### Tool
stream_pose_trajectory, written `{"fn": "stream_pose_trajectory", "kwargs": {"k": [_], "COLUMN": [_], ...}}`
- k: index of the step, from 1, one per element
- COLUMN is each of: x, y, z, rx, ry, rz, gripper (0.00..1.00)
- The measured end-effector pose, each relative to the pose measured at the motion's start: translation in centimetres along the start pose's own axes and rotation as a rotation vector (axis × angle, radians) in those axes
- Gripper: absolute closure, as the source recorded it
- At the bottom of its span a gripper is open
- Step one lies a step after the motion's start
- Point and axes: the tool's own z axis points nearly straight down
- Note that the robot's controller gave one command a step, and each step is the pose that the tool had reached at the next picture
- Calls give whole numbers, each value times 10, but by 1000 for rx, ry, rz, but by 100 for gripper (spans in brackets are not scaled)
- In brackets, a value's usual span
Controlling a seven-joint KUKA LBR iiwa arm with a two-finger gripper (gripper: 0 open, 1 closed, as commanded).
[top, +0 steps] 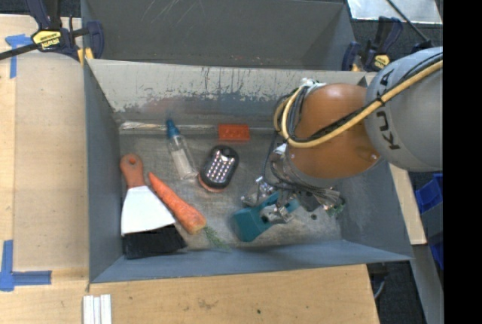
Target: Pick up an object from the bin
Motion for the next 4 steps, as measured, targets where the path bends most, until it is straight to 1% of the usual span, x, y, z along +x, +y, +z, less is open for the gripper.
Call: {"fn": "stream_pose_trajectory", "kwargs": {"k": [1,2,3,4], "x": [-2,0,3,14], "y": [1,5,1,1], "z": [-16,-35,-45,-27], "rx": [2,0,1,0], "ry": [-11,-6,-9,-7], "rz": [29,0,21,72], "gripper": [100,100,100,100]}}
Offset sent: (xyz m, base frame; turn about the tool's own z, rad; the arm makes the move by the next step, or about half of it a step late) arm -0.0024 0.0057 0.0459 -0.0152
